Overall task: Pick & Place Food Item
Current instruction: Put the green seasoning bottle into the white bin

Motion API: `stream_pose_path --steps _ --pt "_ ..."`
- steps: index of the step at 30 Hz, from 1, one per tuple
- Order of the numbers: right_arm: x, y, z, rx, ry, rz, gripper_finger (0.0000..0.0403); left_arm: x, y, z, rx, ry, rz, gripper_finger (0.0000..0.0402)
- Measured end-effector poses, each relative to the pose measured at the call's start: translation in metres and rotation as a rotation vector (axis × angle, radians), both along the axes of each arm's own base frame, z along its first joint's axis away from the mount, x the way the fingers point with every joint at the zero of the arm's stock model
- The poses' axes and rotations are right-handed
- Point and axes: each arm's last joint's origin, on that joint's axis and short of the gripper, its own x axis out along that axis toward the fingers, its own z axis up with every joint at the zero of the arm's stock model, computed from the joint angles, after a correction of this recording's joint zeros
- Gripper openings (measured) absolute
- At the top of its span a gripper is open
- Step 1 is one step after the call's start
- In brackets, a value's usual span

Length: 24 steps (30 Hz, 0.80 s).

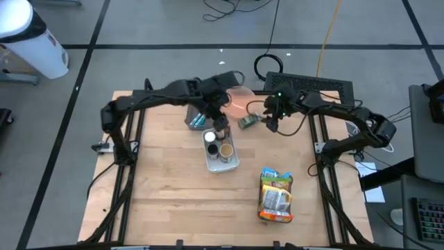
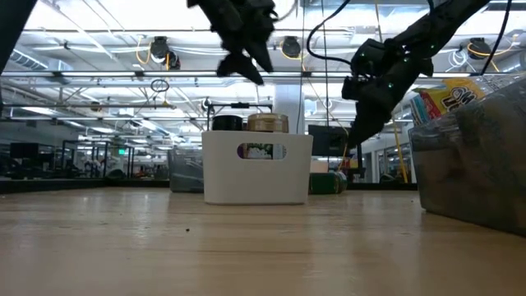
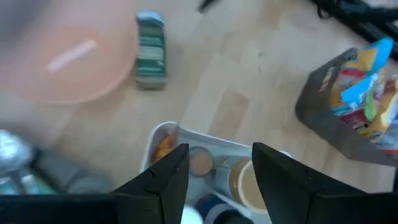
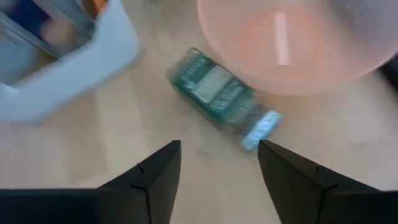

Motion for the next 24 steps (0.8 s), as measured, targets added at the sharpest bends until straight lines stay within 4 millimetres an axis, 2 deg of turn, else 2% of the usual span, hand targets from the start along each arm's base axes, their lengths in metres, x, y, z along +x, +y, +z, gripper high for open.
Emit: stream_pose_path --steps 5,9,12,18,24 --pt "-0.006 -0.008 -0.001 0.129 -0.056 -0.074 0.0247 -0.03 0.003 0.038 0.076 -0.071 0.071 0.0184" --pt "-0.005 -0.012 0.001 0.098 -0.076 -0.084 0.0274 -0.046 0.004 0.061 0.143 -0.155 0.121 0.0184" --pt "-0.002 -0.012 0.001 0.038 -0.08 -0.023 0.0282 -0.05 0.006 0.071 0.167 -0.213 0.142 0.0184" --pt "0.013 -0.012 -0.016 -0.009 -0.039 0.061 0.0274 -0.05 0.007 0.075 0.142 -0.247 0.157 0.0184" --pt "0.022 -0.016 -0.032 -0.047 0.014 0.066 0.0268 -0.048 -0.001 0.075 0.128 -0.252 0.133 0.0184"
